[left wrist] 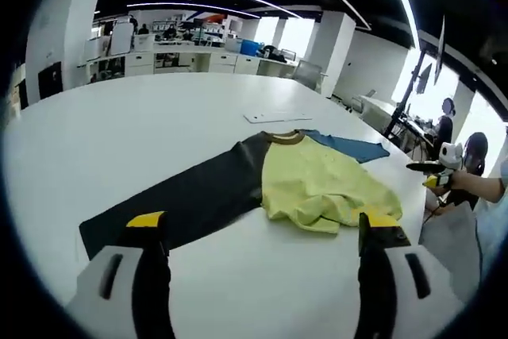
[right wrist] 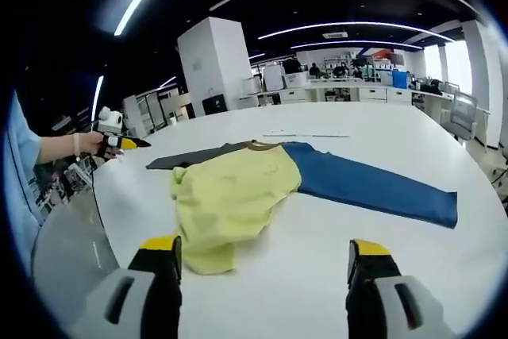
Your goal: Fold the garment on the visible template until the final outline fits inside the template.
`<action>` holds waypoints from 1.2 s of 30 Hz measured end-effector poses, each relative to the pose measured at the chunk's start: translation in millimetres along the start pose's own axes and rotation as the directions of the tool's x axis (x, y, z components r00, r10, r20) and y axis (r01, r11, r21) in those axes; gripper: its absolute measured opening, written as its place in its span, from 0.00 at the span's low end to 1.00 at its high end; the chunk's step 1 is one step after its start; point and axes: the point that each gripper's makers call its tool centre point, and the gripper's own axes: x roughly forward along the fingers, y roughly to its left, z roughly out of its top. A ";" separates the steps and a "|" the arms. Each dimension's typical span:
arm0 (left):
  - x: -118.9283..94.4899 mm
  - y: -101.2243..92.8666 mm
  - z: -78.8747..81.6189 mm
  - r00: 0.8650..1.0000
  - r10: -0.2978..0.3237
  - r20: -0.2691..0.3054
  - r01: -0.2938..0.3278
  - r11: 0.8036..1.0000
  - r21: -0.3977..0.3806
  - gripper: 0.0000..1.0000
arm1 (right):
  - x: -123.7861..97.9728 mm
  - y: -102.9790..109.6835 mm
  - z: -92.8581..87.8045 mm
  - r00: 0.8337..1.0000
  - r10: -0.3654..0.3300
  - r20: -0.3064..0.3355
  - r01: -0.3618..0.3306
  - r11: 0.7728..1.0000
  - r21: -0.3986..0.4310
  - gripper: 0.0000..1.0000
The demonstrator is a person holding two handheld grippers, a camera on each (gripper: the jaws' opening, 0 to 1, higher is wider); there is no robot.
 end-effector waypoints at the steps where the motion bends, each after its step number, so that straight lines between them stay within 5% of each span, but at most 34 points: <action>1: 0.9 -8.2 -1.4 1.000 -0.018 -0.008 0.018 1.000 0.018 0.94 | 0.1 0.6 -0.1 1.000 0.002 0.001 -0.002 1.000 0.000 0.85; 8: 11.0 -48.5 -11.2 0.996 -0.089 -0.012 0.089 0.996 0.019 0.92 | 6.7 10.6 -2.7 1.000 0.020 0.008 -0.020 1.000 0.006 0.82; 20: 11.5 -92.8 -31.2 0.986 -0.169 -0.013 0.169 0.985 0.025 0.88 | 20.5 21.6 -15.6 0.994 0.101 -0.045 -0.100 0.995 0.005 0.56; 36: 1.5 -98.7 -38.2 0.986 -0.165 0.035 0.166 0.986 -0.022 0.86 | 49.9 38.7 -47.6 0.957 0.174 -0.231 -0.202 0.974 -0.104 0.26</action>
